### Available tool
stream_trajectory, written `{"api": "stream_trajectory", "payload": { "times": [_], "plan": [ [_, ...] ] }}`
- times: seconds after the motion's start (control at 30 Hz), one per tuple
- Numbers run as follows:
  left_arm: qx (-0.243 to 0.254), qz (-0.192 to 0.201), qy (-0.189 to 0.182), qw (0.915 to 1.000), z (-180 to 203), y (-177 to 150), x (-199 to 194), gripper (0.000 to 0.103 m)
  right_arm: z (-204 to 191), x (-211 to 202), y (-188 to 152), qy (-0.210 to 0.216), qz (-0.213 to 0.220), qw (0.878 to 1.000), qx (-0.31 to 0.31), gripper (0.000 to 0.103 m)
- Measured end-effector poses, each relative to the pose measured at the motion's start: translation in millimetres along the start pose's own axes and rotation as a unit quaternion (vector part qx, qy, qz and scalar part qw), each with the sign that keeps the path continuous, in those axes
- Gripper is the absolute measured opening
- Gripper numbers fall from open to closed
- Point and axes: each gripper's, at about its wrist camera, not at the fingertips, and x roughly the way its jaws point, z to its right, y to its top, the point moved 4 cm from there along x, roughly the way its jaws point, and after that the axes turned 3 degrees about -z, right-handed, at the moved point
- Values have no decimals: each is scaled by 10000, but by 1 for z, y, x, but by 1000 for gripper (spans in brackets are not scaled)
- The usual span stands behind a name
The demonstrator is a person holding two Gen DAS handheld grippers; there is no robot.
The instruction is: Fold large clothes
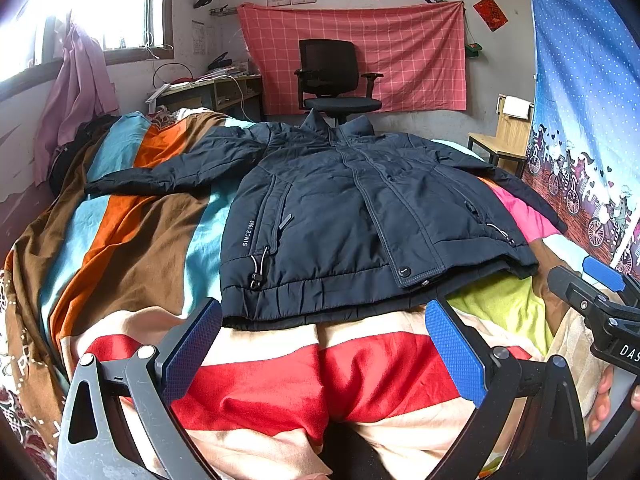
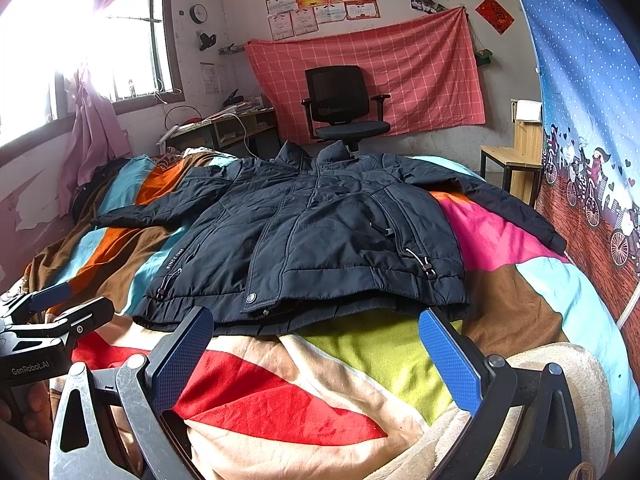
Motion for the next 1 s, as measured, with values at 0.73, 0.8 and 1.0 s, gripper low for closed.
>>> {"api": "stream_trajectory", "payload": {
  "times": [0.73,0.8,1.0],
  "plan": [
    [9,17,3,10000,1,1,0,100,0,0,0,8,5,10000,4,103],
    [16,25,-3,10000,2,0,0,100,0,0,0,9,4,10000,5,103],
    [16,26,0,10000,1,1,0,100,0,0,-1,12,5,10000,5,103]
  ]
}}
